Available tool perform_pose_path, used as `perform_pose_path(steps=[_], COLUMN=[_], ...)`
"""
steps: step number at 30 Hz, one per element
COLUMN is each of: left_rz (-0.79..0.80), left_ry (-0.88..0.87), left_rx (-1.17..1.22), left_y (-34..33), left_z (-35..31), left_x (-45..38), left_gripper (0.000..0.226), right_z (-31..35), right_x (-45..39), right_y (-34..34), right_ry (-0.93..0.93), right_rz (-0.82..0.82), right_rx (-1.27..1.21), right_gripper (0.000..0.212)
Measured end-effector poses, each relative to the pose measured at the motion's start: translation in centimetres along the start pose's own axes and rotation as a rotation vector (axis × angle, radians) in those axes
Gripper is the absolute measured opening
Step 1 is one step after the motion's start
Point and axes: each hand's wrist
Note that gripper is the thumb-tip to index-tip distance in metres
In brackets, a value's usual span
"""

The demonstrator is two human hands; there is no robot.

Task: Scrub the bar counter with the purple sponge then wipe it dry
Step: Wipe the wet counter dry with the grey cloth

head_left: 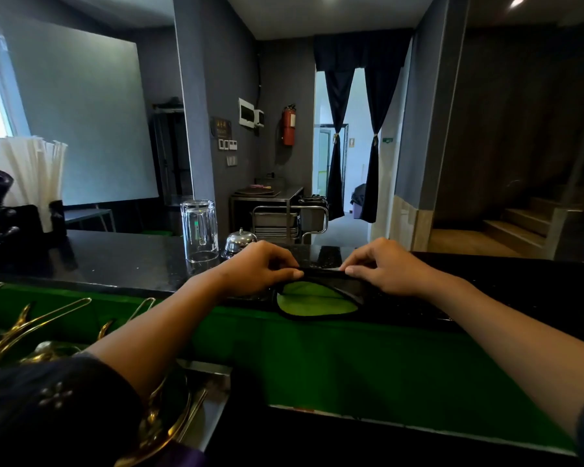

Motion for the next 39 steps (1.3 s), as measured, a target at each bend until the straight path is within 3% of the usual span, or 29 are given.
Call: perform_pose_path(steps=[6,11,15,18,23,29,36,39], left_rz=[-0.153,-0.198,-0.242,-0.243,-0.203,-0.295,-0.194,-0.169], left_ry=[0.017,0.056,0.042,0.055,0.147,0.26,0.298,0.281], left_rx=[0.004,0.049,-0.029,-0.024,-0.09,-0.223,-0.271,-0.295], left_y=[-0.5,-0.2,0.1,0.4,-0.1,-3.5,-7.1,-7.2], left_z=[-0.2,-0.2,0.0,0.6,2.5,7.7,11.7,11.6], left_x=[-2.0,-3.5,-5.0,-6.8,-10.9,-15.5,-16.8,-16.3], left_gripper=[0.016,0.017,0.018,0.021,0.05,0.041,0.037,0.04], right_z=[-0.4,-0.6,-1.0,-1.6,-3.7,-7.5,-11.0,-10.2], right_x=[-1.5,-3.4,-4.7,-6.5,-11.3,-16.1,-17.6,-16.9], right_y=[-0.7,-0.7,-0.3,-0.3,-1.7,-5.8,-9.3,-9.4], right_ry=[-0.147,-0.208,-0.172,-0.166,-0.189,-0.204,-0.22,-0.203], right_rz=[-0.035,-0.212,-0.13,-0.123,-0.259,-0.288,-0.108,-0.074], right_rx=[-0.159,-0.303,-0.341,-0.272,-0.169,-0.015,0.141,0.179], right_gripper=[0.011,0.013,0.016,0.03,0.028,0.024,0.023,0.035])
Point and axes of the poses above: each hand's wrist, its own x-axis away from the middle knuckle, its own y-axis out of the back of the hand, z = x × y, and after that the axes turned 13 degrees about -z, right-handed
